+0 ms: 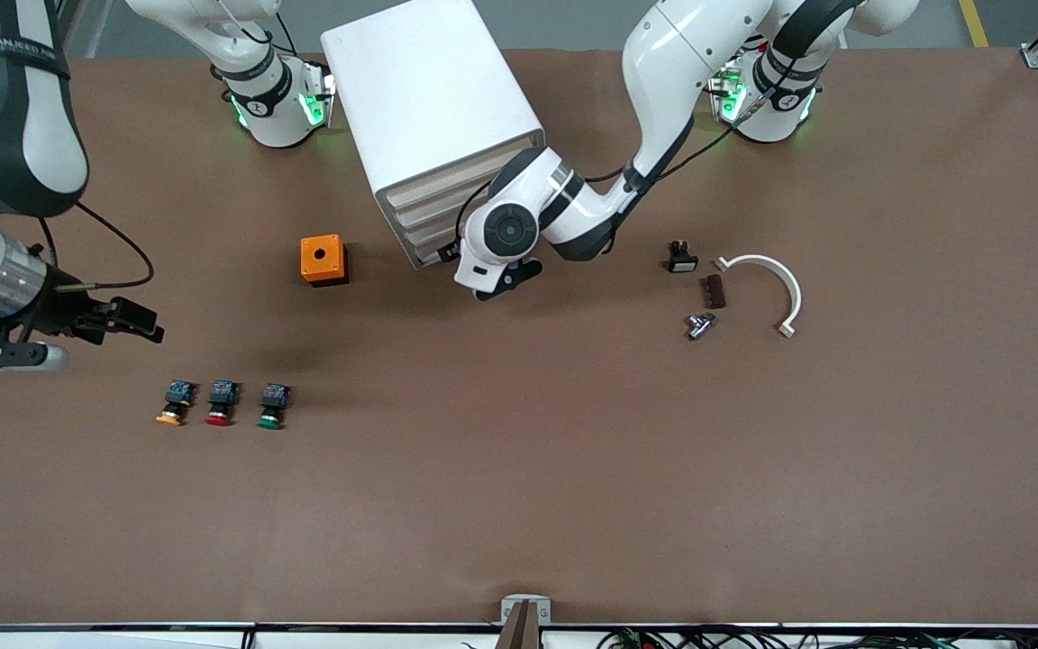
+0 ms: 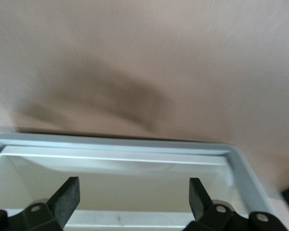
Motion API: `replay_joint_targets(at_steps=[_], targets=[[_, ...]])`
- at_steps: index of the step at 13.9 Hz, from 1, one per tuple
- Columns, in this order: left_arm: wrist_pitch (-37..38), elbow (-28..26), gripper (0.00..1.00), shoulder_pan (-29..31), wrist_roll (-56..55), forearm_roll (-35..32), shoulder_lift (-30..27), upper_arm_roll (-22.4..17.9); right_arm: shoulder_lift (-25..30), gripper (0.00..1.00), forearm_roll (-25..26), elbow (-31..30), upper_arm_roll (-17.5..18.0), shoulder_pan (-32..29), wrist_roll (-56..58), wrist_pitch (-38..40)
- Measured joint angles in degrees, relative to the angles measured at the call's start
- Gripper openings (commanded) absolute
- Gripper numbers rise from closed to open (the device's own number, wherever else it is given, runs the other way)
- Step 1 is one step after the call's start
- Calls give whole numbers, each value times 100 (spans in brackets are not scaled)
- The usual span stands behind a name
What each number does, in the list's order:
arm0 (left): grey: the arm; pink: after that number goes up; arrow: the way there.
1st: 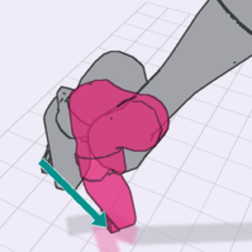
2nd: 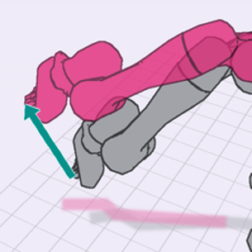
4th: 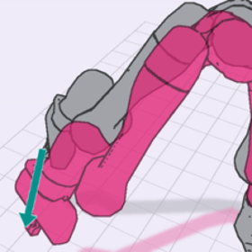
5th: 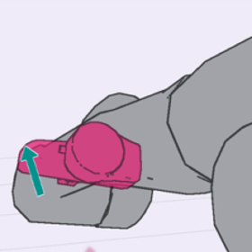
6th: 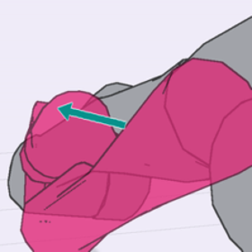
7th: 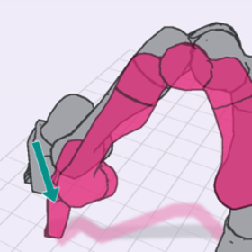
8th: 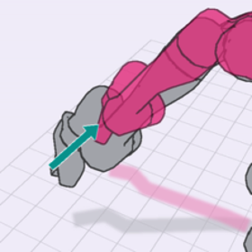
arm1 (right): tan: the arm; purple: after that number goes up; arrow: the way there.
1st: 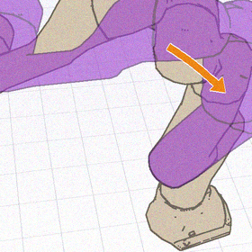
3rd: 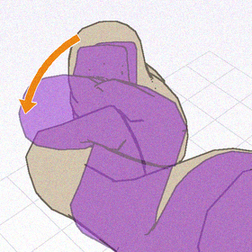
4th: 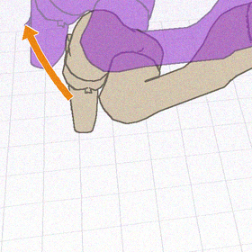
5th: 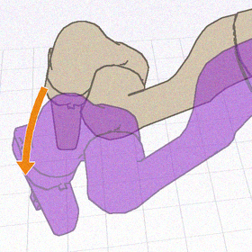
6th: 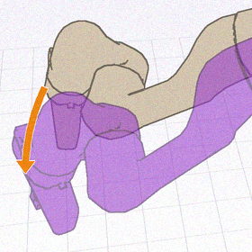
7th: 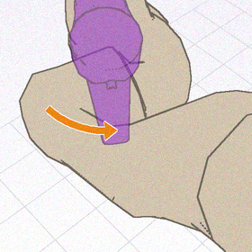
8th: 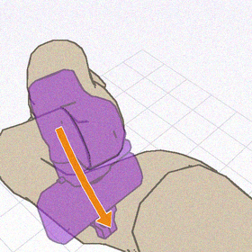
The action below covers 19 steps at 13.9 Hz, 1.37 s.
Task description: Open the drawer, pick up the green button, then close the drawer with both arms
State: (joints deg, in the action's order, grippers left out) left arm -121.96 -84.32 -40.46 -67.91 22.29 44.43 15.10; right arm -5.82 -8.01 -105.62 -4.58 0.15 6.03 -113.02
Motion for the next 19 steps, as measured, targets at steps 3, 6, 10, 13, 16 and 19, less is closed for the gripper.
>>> replay_joint_targets(at_steps=[3, 6, 10, 13, 16, 19], targets=[[5, 8, 100, 449, 0, 0, -242, -25, 242, 100, 9, 102, -10, -3, -1, 309], [13, 4, 100, 924, 0, -1, -400, -44, 283, 100, 104, 455, -18, -11, -172, 842], [13, -1, 100, 1386, 3, -420, -456, -59, 285, 100, 463, 986, -17, -11, -264, 1380], [11, -2, 100, 1643, 3, -656, -500, -66, 286, 100, 572, 1414, -6, -11, -638, 1769], [10, -1, 100, 1912, 3, -746, -592, -69, 279, 100, 581, 1609, 35, -11, -856, 1838], [154, 10, 100, 2001, 25, -1110, -704, -70, 234, 100, 582, 1852, 42, -11, -897, 1958]])
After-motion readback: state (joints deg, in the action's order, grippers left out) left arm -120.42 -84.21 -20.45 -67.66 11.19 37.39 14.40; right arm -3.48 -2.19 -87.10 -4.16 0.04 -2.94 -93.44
